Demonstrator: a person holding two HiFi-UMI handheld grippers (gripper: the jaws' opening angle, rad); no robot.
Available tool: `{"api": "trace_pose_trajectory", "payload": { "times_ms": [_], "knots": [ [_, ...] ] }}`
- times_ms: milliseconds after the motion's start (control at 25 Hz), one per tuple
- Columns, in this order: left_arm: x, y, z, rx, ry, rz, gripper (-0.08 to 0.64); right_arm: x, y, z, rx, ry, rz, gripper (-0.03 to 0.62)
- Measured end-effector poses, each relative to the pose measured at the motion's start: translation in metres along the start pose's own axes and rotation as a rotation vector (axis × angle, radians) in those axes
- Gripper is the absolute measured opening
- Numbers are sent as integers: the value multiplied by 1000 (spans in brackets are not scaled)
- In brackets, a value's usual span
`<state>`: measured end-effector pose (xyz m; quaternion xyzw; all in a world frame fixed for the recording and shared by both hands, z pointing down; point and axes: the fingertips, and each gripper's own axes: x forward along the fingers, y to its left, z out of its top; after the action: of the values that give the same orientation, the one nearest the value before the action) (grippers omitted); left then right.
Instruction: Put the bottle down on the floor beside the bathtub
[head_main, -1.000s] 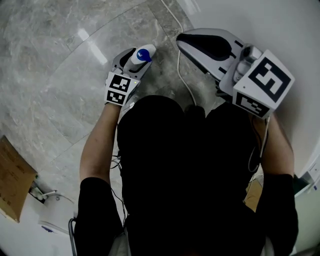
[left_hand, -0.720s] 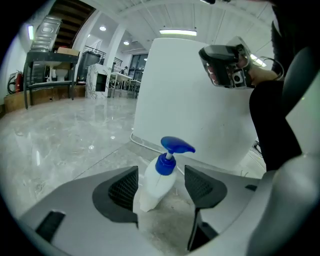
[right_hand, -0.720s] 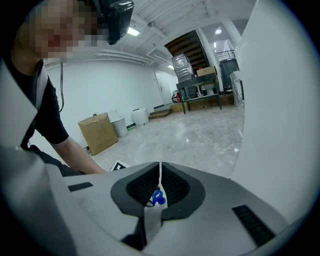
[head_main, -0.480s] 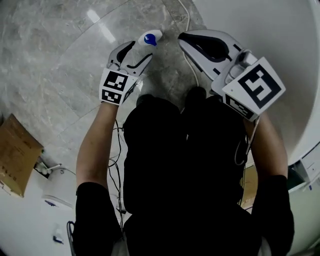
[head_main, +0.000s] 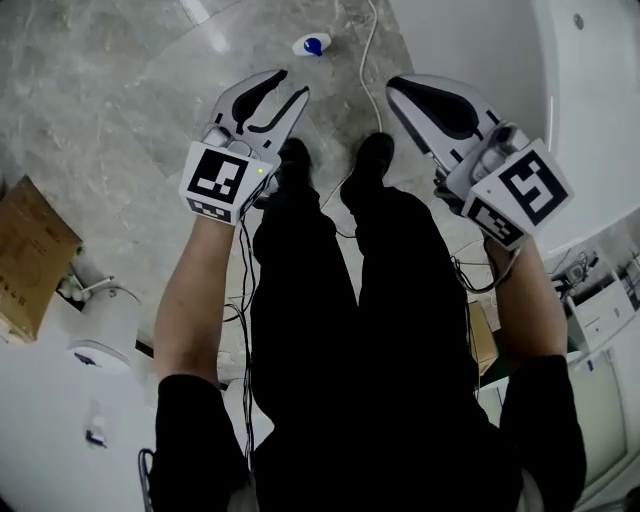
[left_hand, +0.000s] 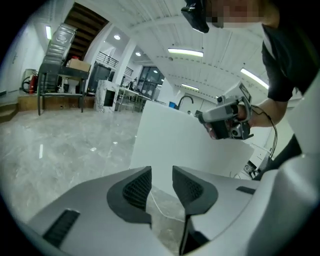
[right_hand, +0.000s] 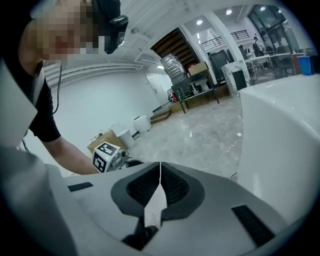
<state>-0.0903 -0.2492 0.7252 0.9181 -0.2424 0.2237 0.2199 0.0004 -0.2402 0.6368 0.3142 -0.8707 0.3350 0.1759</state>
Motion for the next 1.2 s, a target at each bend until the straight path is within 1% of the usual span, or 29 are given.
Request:
{"api": "trace_pose_trajectory", "payload": {
  "times_ms": [120,160,240,400,480,600,640,720,840,960,1040,1200],
  "knots": [
    [-51,-20,57,-26,-73,55,97,-23,39,28,-62,45,21,29],
    [-68,-30,73,-39,-85,67,95,-32,56,37,-78,55,36,31],
    [-99,-45,105,-59,-102,92,97,-50,88,62,-88,47,72,31],
    [-158,-74,178,-72,-157,143,98,-92,152,113,-79,11,124,29],
    [-193,-92,215,-75,-193,157,98,-113,185,137,-74,-3,125,29],
    [-245,-114,258,-82,-254,191,97,-136,224,161,-106,5,82,29],
    [-261,-120,268,-88,-270,204,87,-141,236,165,-118,8,68,29],
    [-291,-126,283,-87,-286,224,75,-152,253,177,-105,-20,35,29],
    [-326,-117,304,-66,-301,274,73,-168,262,202,-64,-98,-14,29],
    [-361,-115,320,-43,-309,315,60,-182,282,210,-49,-126,-31,29],
    [-382,-118,330,-19,-313,316,48,-186,300,215,-49,-133,-39,29],
    [-414,-125,344,8,-337,293,31,-192,338,232,-66,-171,-65,29]
  ]
}}
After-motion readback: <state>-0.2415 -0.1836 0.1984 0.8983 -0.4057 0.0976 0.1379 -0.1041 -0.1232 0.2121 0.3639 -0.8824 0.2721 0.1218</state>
